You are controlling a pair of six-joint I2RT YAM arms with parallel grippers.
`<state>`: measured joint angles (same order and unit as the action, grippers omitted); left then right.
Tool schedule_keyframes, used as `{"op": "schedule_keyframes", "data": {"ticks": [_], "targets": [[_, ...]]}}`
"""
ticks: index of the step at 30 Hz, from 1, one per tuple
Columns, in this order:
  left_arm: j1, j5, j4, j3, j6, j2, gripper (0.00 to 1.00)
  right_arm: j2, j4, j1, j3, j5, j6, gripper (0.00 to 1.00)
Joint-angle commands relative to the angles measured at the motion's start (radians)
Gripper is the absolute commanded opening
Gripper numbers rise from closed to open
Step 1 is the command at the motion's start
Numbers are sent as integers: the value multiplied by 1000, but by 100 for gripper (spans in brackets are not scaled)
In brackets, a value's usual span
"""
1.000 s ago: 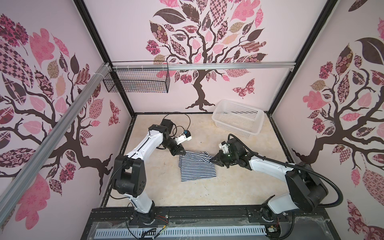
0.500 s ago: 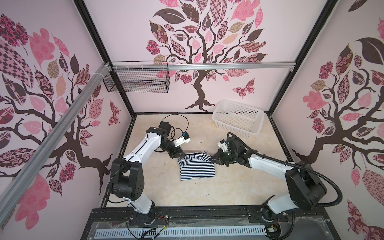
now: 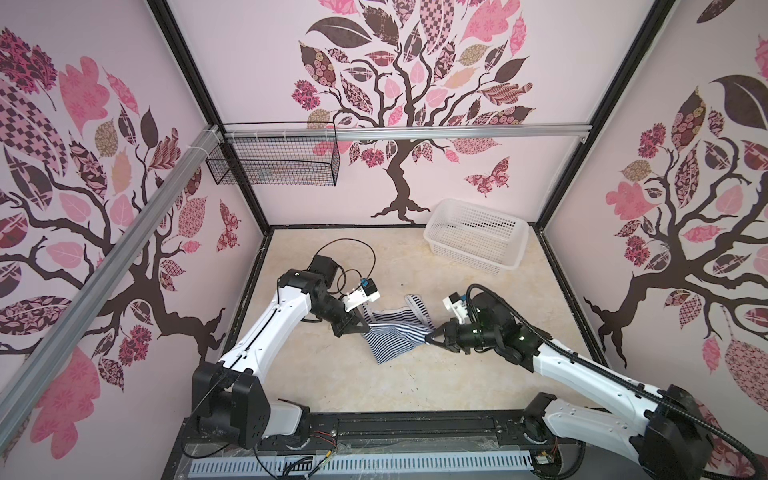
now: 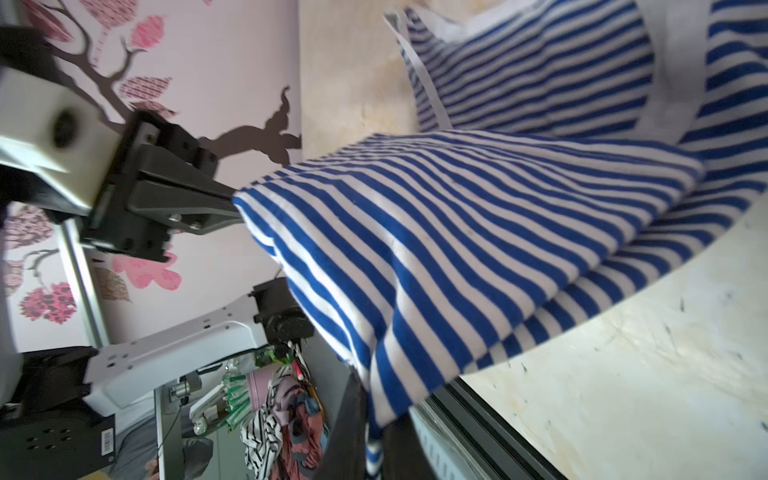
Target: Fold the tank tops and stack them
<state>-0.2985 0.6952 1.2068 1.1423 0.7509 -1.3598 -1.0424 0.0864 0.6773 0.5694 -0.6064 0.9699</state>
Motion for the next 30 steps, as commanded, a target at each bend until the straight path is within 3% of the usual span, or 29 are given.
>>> {"op": "schedule_keyframes", "data": {"ticks": [1, 8, 21, 30], "targets": [[-35, -19, -2, -44, -14, 32, 0, 67, -28, 10, -82, 22, 76, 2], [-40, -25, -6, -48, -34, 92, 0, 281, 30, 21, -181, 42, 147, 1], [-59, -5, -107, -103, -100, 58, 0, 542, 46, 128, -381, 135, 266, 0], [-70, 10, -84, -161, -62, 63, 0, 537, 91, 161, -398, 145, 260, 0]]}}
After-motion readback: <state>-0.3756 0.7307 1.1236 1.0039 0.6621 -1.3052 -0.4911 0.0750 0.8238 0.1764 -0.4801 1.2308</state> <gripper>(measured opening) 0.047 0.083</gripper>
